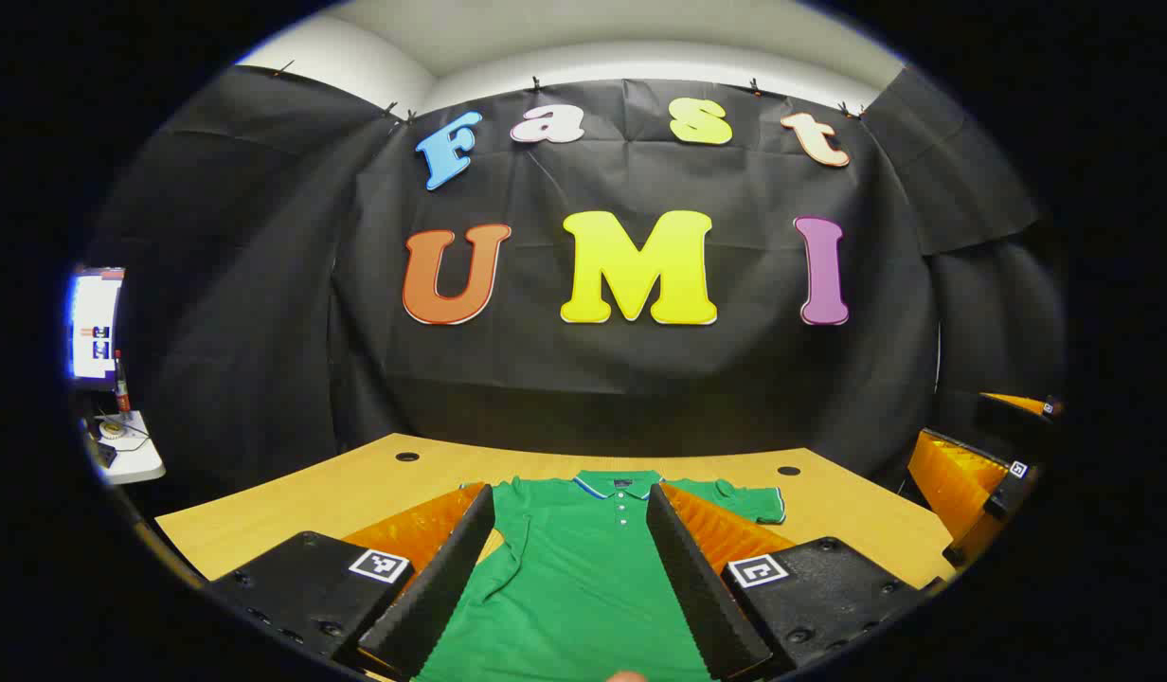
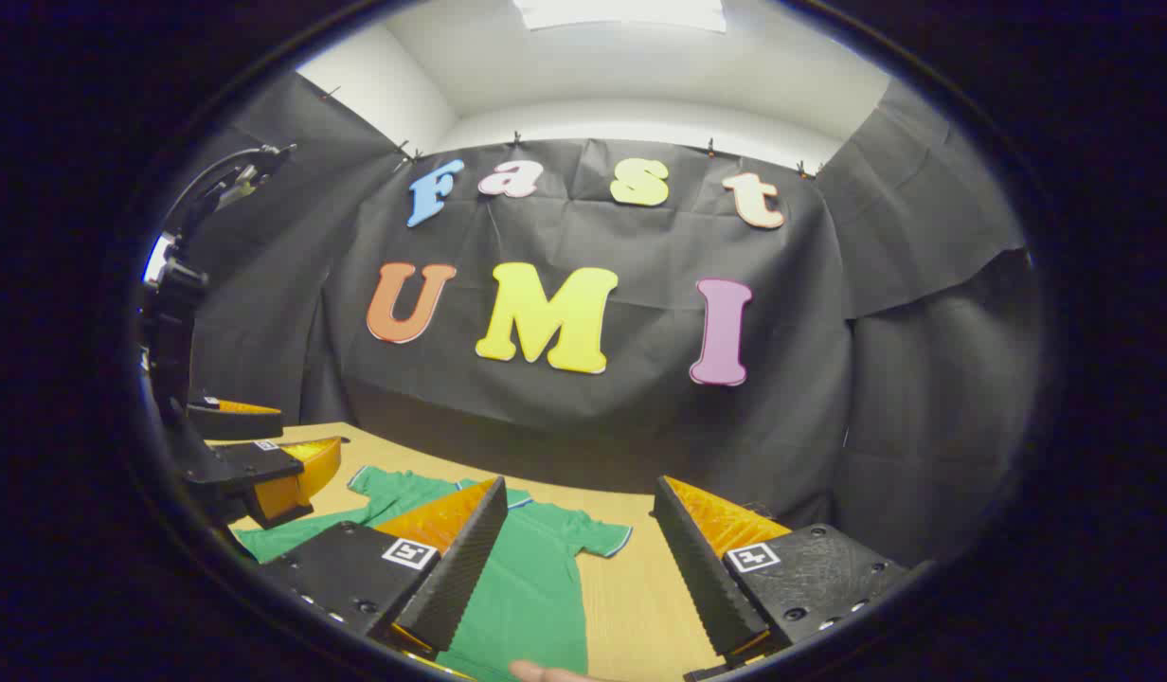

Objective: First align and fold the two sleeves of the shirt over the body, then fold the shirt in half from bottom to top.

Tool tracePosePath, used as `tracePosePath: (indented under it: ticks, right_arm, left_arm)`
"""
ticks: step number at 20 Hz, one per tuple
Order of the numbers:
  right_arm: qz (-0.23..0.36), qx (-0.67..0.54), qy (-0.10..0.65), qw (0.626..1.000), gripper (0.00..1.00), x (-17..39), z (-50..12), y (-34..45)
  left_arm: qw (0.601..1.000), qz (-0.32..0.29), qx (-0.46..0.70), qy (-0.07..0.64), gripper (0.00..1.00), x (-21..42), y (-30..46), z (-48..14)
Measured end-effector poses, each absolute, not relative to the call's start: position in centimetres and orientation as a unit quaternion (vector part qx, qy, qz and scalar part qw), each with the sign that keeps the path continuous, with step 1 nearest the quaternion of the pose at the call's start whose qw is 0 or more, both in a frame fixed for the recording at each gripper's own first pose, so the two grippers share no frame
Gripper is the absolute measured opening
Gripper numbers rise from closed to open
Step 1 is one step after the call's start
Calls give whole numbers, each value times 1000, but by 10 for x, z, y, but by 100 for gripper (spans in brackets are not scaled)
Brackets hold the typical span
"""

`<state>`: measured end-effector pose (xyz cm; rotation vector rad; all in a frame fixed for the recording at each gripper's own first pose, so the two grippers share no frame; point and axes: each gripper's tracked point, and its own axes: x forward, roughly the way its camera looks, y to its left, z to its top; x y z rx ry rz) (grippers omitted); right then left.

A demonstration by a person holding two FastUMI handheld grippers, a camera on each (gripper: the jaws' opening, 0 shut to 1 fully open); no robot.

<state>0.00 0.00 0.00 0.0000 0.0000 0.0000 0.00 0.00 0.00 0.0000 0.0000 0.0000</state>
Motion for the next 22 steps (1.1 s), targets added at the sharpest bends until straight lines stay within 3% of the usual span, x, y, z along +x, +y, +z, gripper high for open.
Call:
tracePosePath:
  ticks: [14, 22]
  right_arm:
    - [-9, 7, 37, 999, 93, 15, -20, -9]
    - [0, 2, 31, 1000, 97, 14, -19, -2]
  left_arm:
    - [1000, 1, 1, -3, 100, 1, -5, 0]
    - [1000, 1, -4, 8, 100, 4, -3, -6]
